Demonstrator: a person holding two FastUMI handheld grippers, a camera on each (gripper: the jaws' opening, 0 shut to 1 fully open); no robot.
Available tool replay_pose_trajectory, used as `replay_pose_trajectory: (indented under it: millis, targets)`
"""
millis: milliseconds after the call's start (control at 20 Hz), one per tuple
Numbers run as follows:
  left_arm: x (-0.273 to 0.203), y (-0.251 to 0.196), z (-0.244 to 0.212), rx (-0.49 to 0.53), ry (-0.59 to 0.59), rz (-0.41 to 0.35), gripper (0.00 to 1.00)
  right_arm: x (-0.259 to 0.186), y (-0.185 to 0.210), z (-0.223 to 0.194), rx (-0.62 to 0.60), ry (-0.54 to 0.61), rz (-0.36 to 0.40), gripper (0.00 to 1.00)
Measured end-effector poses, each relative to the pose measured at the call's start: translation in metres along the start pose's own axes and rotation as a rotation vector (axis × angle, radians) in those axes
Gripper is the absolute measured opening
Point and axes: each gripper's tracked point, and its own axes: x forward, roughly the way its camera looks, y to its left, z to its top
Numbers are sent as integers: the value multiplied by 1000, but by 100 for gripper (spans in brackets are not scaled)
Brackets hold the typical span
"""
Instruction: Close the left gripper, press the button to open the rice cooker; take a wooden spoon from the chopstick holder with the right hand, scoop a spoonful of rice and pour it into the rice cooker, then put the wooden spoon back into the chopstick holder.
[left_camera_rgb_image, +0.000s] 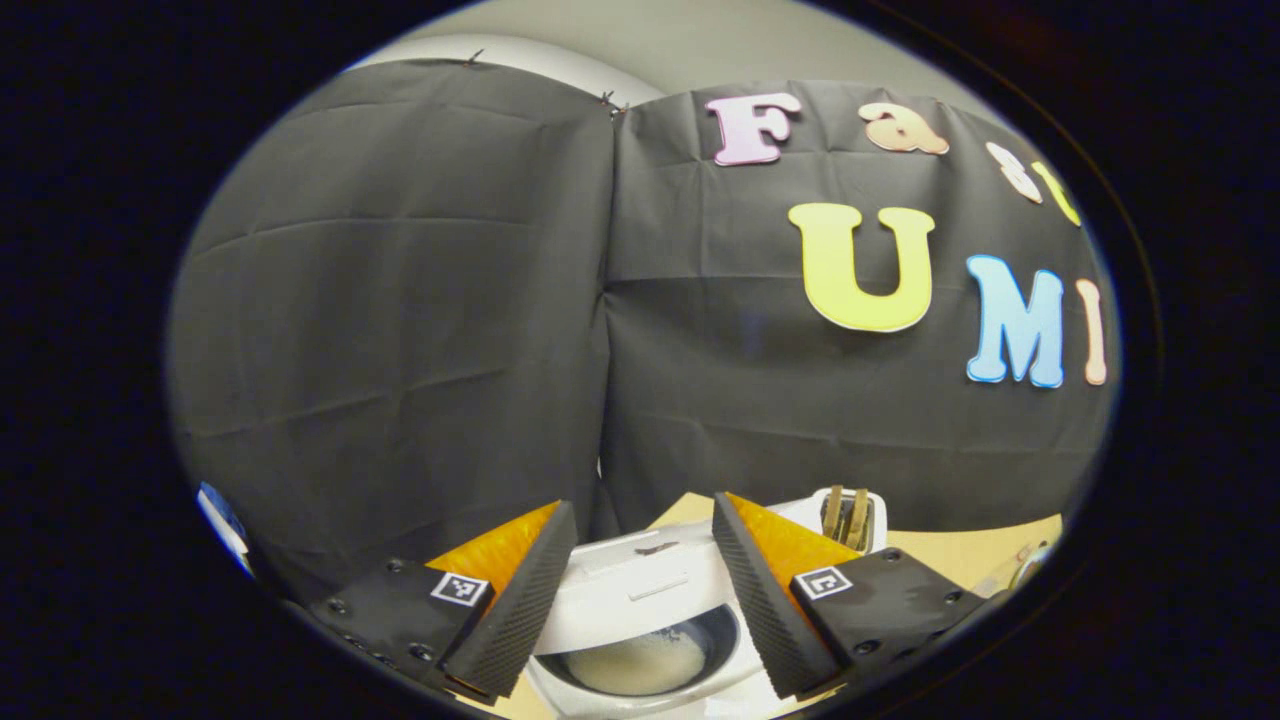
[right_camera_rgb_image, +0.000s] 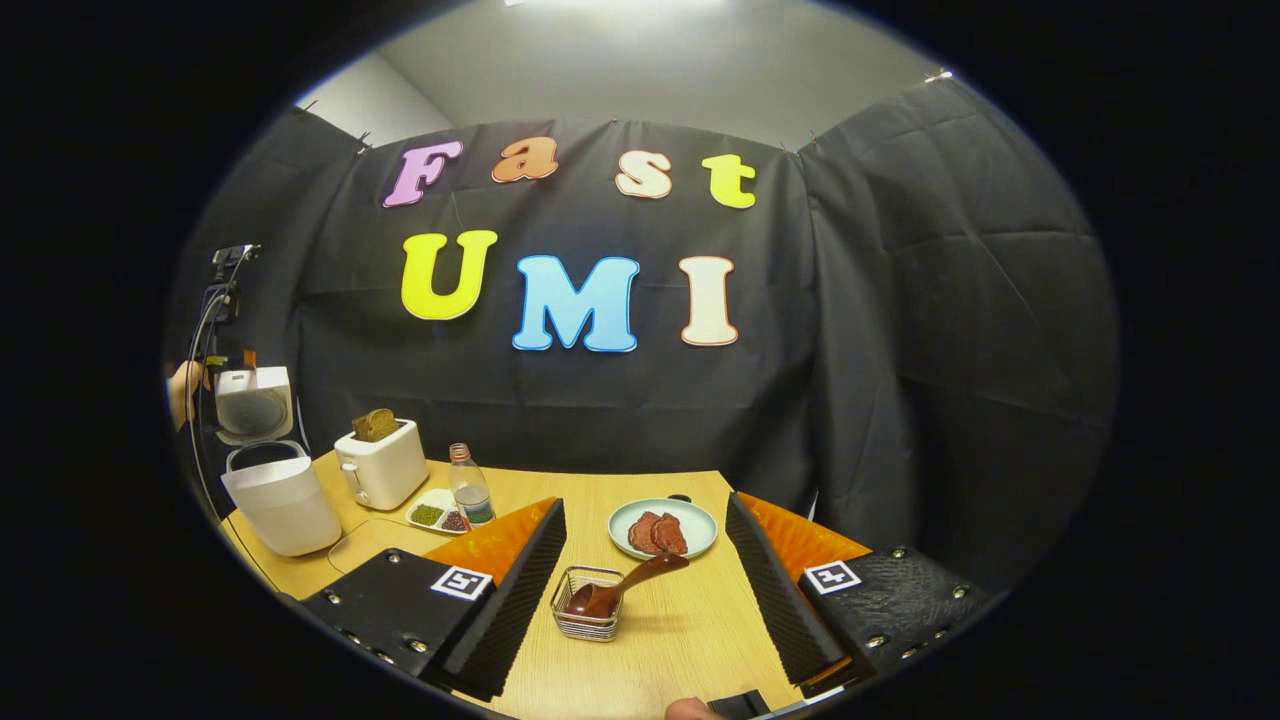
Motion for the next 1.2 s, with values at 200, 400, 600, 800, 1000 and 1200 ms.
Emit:
replay_pose_trajectory:
  millis: [200, 400, 600, 800, 1000, 1200]
  targets:
    - [-11, -9, -19, -2, 40, -5, 95, 2, -9, -7, 16, 10, 9, 98]
    - [-16, -19, -45, 16, 83, -14, 96, 4, -14, -12, 29, 19, 19, 98]
    - [-21, -29, -78, 15, 143, -15, 95, 7, -13, -13, 61, 22, 43, 98]
    - [-20, -30, -101, 29, 189, -7, 96, 7, -18, -18, 54, 27, 46, 98]
    - [-21, -36, -131, 12, 270, -15, 96, 9, -23, -24, 62, 41, 43, 98]
    - [-18, -40, -145, 57, 278, -13, 95, 10, -24, -24, 70, 43, 42, 98]
